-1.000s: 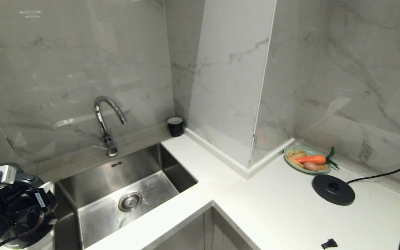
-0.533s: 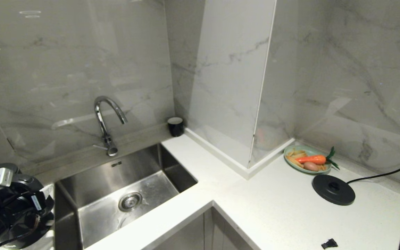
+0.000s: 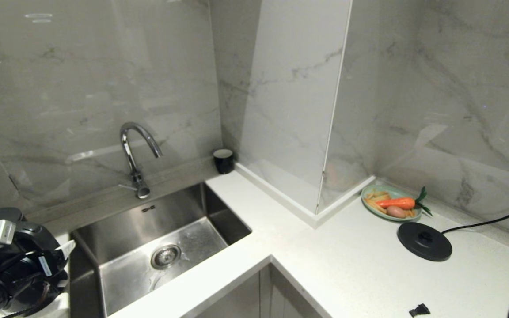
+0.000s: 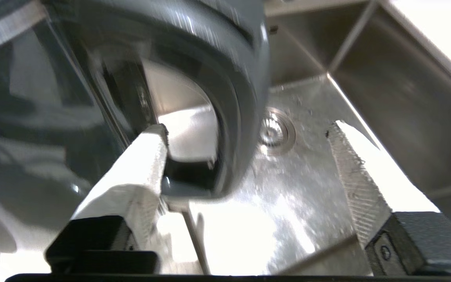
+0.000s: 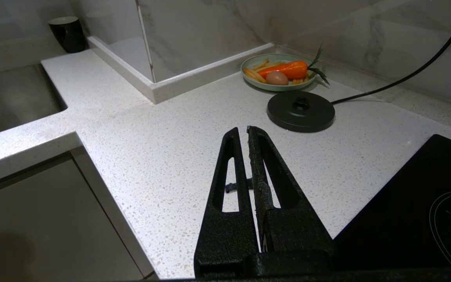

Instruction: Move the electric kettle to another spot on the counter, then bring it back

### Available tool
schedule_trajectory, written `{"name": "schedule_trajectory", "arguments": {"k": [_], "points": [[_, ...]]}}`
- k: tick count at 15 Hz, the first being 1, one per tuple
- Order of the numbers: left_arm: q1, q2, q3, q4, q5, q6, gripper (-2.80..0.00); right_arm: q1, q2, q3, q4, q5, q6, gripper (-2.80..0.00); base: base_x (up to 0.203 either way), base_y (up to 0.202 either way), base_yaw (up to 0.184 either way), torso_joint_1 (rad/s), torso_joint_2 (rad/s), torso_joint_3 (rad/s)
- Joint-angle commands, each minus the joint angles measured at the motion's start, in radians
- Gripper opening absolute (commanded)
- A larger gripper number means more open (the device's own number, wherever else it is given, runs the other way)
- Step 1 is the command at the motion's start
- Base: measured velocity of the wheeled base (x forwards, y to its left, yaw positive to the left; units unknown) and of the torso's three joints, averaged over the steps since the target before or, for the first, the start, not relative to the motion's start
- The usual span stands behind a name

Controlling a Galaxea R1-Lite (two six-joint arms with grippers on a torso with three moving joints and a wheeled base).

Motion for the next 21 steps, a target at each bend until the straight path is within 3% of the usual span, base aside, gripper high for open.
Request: {"name": "schedule_trajectory", "arguments": {"k": [1, 6, 10, 17, 21], "points": [[-0.001, -0.006, 0.037, -0.009, -0.003, 0.000, 0.00, 0.000, 0.000, 0.000, 0.000, 0.000, 0.000, -2.80, 0.000, 0.000, 0.000, 0.000, 0.00, 0.000], [0.002, -0.047, 0.097, -0.009, -0.004, -0.001, 0.00, 0.000, 0.000, 0.000, 0.000, 0.000, 0.000, -2.80, 0.000, 0.000, 0.000, 0.000, 0.00, 0.000], [0.002, -0.151, 0.153, -0.009, -0.083, -0.001, 0.00, 0.000, 0.000, 0.000, 0.000, 0.000, 0.000, -2.80, 0.000, 0.000, 0.000, 0.000, 0.00, 0.000], [0.027, -0.363, 0.154, -0.009, -0.087, -0.010, 0.00, 0.001, 0.000, 0.001, 0.000, 0.000, 0.000, -2.80, 0.000, 0.000, 0.000, 0.000, 0.00, 0.000], [-0.031, -0.544, 0.154, -0.009, -0.089, -0.015, 0.00, 0.000, 0.000, 0.000, 0.000, 0.000, 0.000, -2.80, 0.000, 0.000, 0.000, 0.000, 0.00, 0.000]]}}
